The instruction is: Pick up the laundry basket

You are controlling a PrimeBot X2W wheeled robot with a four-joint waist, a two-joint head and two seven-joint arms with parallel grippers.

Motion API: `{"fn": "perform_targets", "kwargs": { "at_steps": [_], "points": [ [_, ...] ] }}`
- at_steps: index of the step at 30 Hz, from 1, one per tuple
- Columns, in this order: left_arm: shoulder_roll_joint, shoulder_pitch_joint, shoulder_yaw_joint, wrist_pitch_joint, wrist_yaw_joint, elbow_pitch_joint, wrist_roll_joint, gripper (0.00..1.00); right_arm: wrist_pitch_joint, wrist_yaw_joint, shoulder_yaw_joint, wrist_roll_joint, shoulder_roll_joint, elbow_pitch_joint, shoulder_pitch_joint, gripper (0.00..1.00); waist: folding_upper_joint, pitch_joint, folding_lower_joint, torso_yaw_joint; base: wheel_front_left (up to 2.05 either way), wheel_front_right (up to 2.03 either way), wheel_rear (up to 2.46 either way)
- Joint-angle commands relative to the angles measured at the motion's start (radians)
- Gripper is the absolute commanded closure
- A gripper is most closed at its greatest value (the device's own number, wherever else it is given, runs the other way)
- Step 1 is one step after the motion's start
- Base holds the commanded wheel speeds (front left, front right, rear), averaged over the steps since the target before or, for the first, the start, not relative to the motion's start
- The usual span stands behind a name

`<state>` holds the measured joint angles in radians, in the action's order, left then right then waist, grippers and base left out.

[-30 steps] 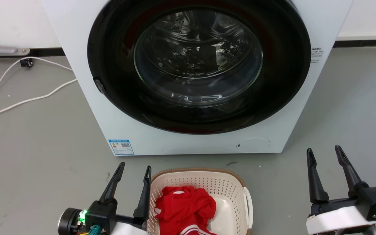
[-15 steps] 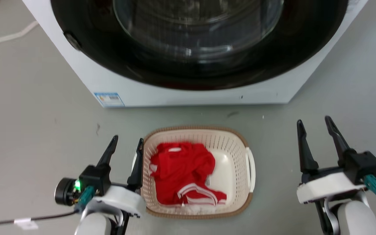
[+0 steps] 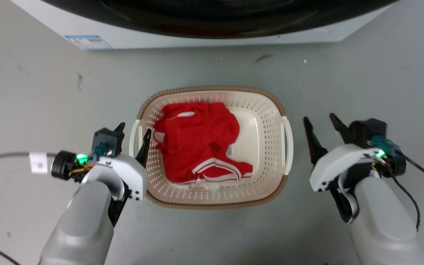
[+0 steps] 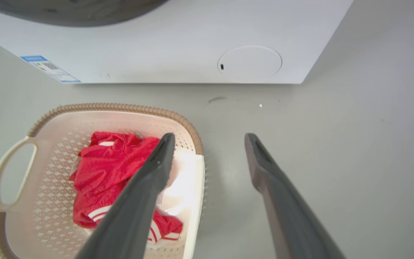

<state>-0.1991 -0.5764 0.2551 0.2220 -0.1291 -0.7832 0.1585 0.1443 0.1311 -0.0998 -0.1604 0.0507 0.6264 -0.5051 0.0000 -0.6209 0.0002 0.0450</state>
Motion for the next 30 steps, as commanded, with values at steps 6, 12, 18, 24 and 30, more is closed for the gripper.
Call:
{"fn": "perform_targets", "kwargs": {
  "at_steps": [6, 12, 18, 24, 30],
  "points": [
    [-0.046, -0.142, 0.140, -0.124, -0.001, -0.141, 0.134, 0.00, -0.093, -0.001, -0.068, -0.063, -0.001, 0.175, -0.139, 0.00, 0.0000, -0.095, -0.0002, 0.017, 0.00, 0.00, 0.00],
    [-0.094, -0.228, 0.274, -0.269, -0.001, -0.193, 0.284, 0.00, -0.222, -0.001, -0.162, -0.130, -0.001, 0.324, -0.252, 0.00, 0.0000, -0.137, -0.0002, 0.024, 0.00, 0.00, 0.00],
    [-0.138, -0.290, 0.397, -0.434, -0.001, -0.174, 0.437, 0.00, -0.331, -0.001, -0.230, -0.192, -0.001, 0.419, -0.350, 0.00, 0.0000, -0.179, -0.0002, 0.020, 0.00, 0.00, 0.00],
    [-0.169, -0.350, 0.513, -0.554, -0.001, -0.143, 0.542, 0.00, -0.384, -0.001, -0.275, -0.236, -0.001, 0.496, -0.424, 0.00, 0.0000, -0.217, -0.0002, 0.006, 0.00, 0.00, 0.00],
    [-0.181, -0.389, 0.603, -0.576, -0.001, -0.135, 0.602, 0.00, -0.373, -0.001, -0.302, -0.256, -0.001, 0.560, -0.464, 0.00, 0.0000, -0.236, -0.0002, -0.005, 0.00, 0.00, 0.00]
  ]
}}
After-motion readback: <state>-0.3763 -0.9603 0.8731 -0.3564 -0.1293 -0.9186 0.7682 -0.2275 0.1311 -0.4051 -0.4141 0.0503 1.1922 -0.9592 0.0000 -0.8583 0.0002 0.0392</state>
